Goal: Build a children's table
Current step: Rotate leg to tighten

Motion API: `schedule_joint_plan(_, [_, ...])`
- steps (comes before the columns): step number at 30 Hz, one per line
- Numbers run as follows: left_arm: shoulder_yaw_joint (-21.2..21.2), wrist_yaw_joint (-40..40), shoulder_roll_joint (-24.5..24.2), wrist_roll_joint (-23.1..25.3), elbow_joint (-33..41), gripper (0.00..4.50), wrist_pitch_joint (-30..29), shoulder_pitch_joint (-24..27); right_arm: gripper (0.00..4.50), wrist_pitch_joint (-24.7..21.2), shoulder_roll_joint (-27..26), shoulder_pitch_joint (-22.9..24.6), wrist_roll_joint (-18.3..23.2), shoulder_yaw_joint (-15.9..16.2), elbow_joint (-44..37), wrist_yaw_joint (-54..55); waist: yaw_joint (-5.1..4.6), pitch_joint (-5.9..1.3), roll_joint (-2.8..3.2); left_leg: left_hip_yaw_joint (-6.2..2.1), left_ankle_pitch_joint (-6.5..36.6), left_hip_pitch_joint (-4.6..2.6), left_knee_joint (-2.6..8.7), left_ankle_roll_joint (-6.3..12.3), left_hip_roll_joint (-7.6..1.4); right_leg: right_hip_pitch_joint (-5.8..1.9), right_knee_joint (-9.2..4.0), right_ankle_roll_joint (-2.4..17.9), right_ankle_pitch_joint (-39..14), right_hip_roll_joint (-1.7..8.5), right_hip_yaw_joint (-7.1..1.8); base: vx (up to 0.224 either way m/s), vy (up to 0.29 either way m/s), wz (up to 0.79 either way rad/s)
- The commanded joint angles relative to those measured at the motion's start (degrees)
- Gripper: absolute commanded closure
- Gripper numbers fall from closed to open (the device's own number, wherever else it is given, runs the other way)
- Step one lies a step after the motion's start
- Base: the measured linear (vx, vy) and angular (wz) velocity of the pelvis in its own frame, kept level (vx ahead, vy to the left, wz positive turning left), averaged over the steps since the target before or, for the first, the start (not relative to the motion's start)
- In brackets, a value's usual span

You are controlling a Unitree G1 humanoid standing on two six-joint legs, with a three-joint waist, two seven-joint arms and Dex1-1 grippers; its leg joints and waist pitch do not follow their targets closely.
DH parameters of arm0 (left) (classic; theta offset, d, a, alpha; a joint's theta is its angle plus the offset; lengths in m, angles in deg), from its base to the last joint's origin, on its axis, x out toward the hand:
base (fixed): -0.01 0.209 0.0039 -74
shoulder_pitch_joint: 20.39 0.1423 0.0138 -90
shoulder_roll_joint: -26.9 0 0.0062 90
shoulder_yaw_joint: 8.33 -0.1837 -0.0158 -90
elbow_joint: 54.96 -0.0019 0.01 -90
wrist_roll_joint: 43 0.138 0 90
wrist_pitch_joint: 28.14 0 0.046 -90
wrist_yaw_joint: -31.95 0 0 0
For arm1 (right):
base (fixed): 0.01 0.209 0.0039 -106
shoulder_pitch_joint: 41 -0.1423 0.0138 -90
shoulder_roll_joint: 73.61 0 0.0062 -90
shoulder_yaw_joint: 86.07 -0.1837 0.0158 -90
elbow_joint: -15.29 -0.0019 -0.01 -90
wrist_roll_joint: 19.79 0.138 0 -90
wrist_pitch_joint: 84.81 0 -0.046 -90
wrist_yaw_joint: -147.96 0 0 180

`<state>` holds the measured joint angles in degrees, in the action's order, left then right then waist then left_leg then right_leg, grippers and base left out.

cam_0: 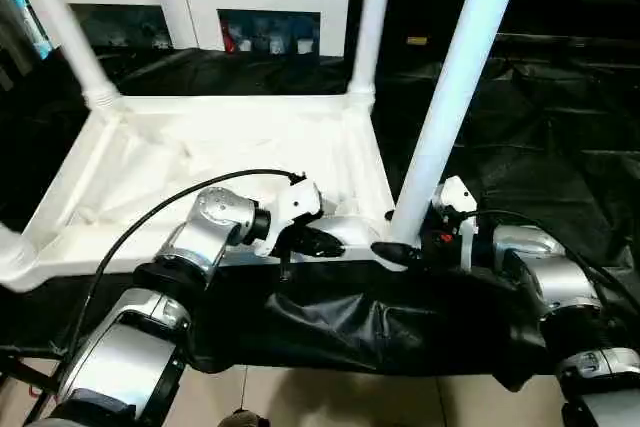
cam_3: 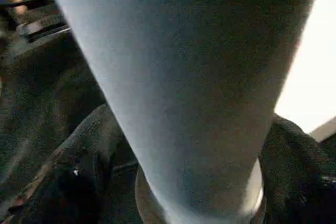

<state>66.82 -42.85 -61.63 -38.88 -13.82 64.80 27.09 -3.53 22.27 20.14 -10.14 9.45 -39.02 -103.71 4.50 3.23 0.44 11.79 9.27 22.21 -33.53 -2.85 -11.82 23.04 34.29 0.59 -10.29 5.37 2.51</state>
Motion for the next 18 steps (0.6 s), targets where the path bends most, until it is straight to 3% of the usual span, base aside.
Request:
schedule_joint_plan(1, [0.29, 0.7, 0.35, -1.26, 1.64, 4.5, 0.68, -1.6, 1.05, -2.28, -0.77, 1.28, 0.46, 4.2, -1.87, -4.98, -0.05, -3.87, -0.49, -0.72, 15.23, -1.54, 4.06, 2.56, -1.79, -2.26, -4.0, 13.16, -13.14, 2.67, -1.56, 0.0, 0.0, 0.0])
schedule_joint_plan(4, [0.38, 0.57, 0.08, -1.24, 1.62, 4.5, 0.73, -1.45, 1.17, -3.18, -0.89, 1.03, 0.69, 4.26, -2.0, -4.71, 0.19, -3.98, -0.47, -0.63, 13.9, -1.62, 3.94, 2.68, -1.79, -2.16, -3.84, 13.42, -11.5, 2.65, -1.57, 0.0, 0.0, 0.0])
schedule_joint_plan(5, [0.36, 0.57, 0.05, -1.22, 1.63, 4.5, 0.75, -1.35, 1.42, -3.43, -0.99, 0.98, 0.74, 4.31, -2.11, -4.66, 0.26, -3.98, -0.54, -0.63, 13.63, -1.6, 3.92, 2.68, -1.77, -2.17, -3.76, 13.52, -11.05, 2.62, -1.54, 0.0, 0.0, 0.0])
schedule_joint_plan(9, [0.56, 2.03, 0.38, -0.85, 0.92, 4.5, 0.82, -1.51, 1.52, -3.72, -1.82, 1.34, 0.66, 4.16, -2.74, -3.4, 0.26, -3.98, -0.53, -0.59, 13.6, -1.61, 3.88, 2.55, -1.72, -2.17, -3.83, 13.42, -11.4, 2.62, -1.54, 0.0, 0.0, 0.0])
schedule_joint_plan(11, [0.79, 3.22, 0.75, -0.61, 0.4, 4.5, 0.68, -1.77, 1.82, -3.44, -2.38, 1.47, 0.46, 3.76, -2.65, -2.15, 0.23, -3.95, -0.54, -0.62, 13.55, -1.55, 3.92, 2.48, -1.72, -2.18, -3.81, 13.34, -11.48, 2.63, -1.52, 0.0, 0.0, 0.0])
schedule_joint_plan(12, [1.14, 4.7, 1.37, -0.53, 0.01, 4.5, 0.17, -2.09, 1.82, -2.65, -3.28, 1.47, 0.14, 3.0, -2.07, 0.29, 0.28, -3.96, -0.11, -0.68, 13.81, -1.6, 3.94, 2.27, -1.73, -2.12, -3.8, 13.28, -11.74, 2.68, -1.52, 0.0, 0.0, 0.0])
schedule_joint_plan(14, [1.71, 7.19, 2.47, -0.52, -0.35, 4.5, -0.83, -2.6, 1.88, -1.61, -5.08, 1.12, -0.28, 1.45, -0.56, 5.09, 0.08, -3.84, -0.37, -0.7, 15.39, -1.69, 4.08, 1.48, -1.68, -2.03, -4.08, 12.74, -13.99, 2.69, -1.52, 0.0, 0.0, 0.0])
schedule_joint_plan(18, [2.45, 13.46, 4.94, 0.22, -1.11, 4.5, -2.5, -3.8, 1.91, 0.72, -9.72, -0.98, -2.02, -1.69, 4.89, 18.79, -0.9, -3.64, -0.26, -1.03, 18.3, -1.89, 4.39, -0.62, -1.53, -1.57, -4.69, 11.13, -19.7, 2.86, -1.65, 0.0, 0.0, 0.0])
